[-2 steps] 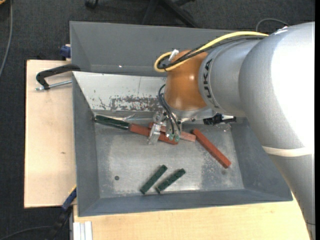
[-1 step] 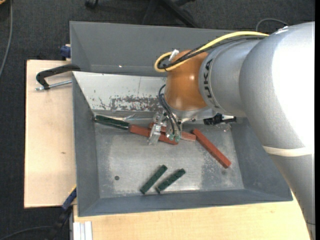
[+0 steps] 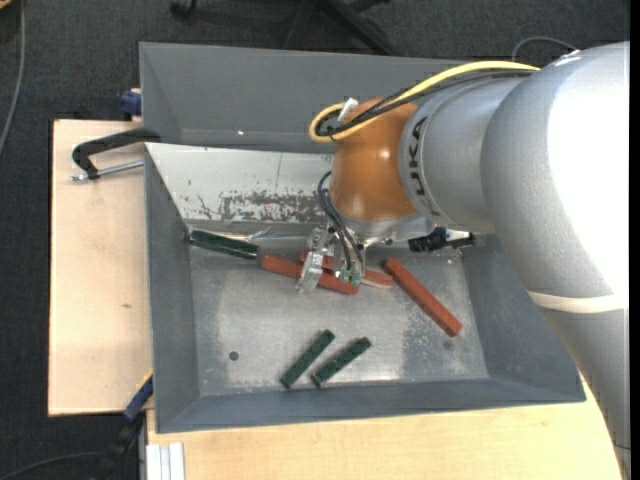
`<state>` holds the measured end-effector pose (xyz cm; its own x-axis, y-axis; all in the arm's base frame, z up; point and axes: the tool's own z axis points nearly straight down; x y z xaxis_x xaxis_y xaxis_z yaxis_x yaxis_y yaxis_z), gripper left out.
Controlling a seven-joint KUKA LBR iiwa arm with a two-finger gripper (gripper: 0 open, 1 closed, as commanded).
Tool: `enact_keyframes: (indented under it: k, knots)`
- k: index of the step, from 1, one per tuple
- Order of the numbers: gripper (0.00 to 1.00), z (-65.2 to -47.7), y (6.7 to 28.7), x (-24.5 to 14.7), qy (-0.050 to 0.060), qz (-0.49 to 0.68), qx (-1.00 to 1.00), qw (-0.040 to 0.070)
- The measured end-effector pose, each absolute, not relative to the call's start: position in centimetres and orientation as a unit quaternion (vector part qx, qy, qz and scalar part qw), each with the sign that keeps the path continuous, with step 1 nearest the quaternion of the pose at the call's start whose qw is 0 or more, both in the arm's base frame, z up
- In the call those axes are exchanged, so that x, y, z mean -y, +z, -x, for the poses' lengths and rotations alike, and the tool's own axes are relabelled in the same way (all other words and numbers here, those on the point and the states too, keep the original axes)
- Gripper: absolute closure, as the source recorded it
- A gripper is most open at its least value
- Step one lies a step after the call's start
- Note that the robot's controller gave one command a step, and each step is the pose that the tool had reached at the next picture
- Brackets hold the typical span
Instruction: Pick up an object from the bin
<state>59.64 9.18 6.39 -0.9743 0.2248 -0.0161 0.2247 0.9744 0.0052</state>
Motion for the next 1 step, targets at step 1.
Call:
enact_keyframes:
  k: [1]
  knots:
    - [1.00, -59.49, 7.63, -9.21, 0.001, -0.113, -0.994, 0.002]
